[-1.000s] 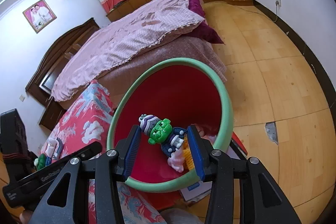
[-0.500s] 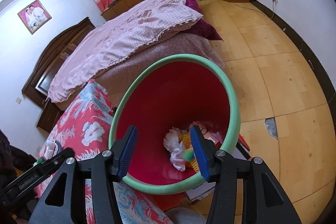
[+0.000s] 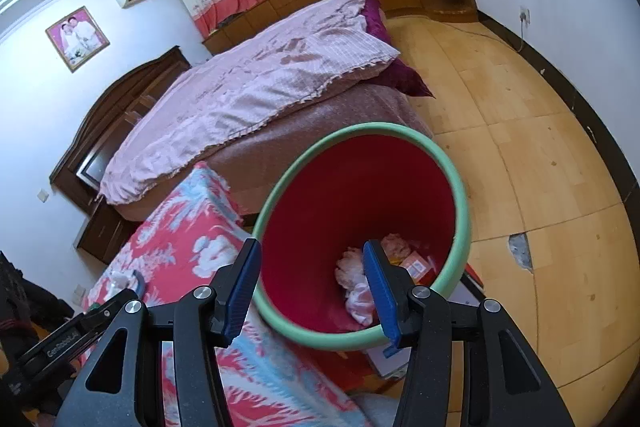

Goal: Collect trash
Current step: 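Withdraw both tools to the table and close the left tool on the white tissue pack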

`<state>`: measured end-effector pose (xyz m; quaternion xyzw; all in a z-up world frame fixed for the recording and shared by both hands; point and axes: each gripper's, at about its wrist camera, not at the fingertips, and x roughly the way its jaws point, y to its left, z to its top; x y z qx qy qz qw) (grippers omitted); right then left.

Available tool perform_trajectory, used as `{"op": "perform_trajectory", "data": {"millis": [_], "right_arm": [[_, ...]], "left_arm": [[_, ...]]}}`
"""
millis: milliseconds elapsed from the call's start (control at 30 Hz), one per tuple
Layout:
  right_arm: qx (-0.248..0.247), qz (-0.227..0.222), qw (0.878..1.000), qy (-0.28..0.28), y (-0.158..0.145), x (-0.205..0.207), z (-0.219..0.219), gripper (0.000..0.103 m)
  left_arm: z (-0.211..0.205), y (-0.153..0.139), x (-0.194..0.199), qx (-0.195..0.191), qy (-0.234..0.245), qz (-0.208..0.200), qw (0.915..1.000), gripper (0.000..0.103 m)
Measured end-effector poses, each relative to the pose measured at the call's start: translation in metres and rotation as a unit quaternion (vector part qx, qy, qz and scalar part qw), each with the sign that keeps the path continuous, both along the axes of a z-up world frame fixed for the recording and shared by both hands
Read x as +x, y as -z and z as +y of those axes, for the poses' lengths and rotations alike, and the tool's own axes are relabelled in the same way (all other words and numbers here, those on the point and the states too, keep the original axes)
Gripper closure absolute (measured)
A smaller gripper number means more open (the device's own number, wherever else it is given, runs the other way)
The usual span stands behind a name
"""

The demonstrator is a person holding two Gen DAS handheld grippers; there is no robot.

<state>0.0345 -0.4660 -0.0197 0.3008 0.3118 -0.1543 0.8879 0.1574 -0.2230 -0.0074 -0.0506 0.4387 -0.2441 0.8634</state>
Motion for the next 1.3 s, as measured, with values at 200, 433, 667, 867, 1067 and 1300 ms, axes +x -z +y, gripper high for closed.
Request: {"op": "perform_trajectory", "data": {"millis": [200,433,667,867,1067,1300], "right_arm": [[-0.01,-0.007,1.0,-0.015,-0.011,0.005,0.025,0.048],[-0.018,-0.014,0.999,-0.031,-0.022,0.015,0.053,0.047],[-0.022,-0.011,0.998,-0.055,-0.023,0.036,0.086,0.047],[-0.026,-0.002,0.996,-0.081,-0.02,0.059,0.116,0.047],[-0.035,0.012,0.993,-0.108,-0.013,0.083,0.142,0.047],[-0.036,0.027,0.991,-0.126,-0.002,0.106,0.156,0.047]], "left_arm": [[0.033,-0.006,0.008,0.002,-0.021,-0.009,0.9997,0.067],[0.075,-0.011,0.023,0.015,-0.048,-0.022,0.9985,0.067],[0.118,-0.009,0.04,0.024,-0.078,-0.029,0.9963,0.067],[0.148,0.001,0.056,0.014,-0.096,-0.015,0.9952,0.067],[0.159,0.011,0.077,0.021,-0.1,-0.005,0.9948,0.067],[0.163,0.023,0.106,0.035,-0.105,0.002,0.9939,0.064]]}}
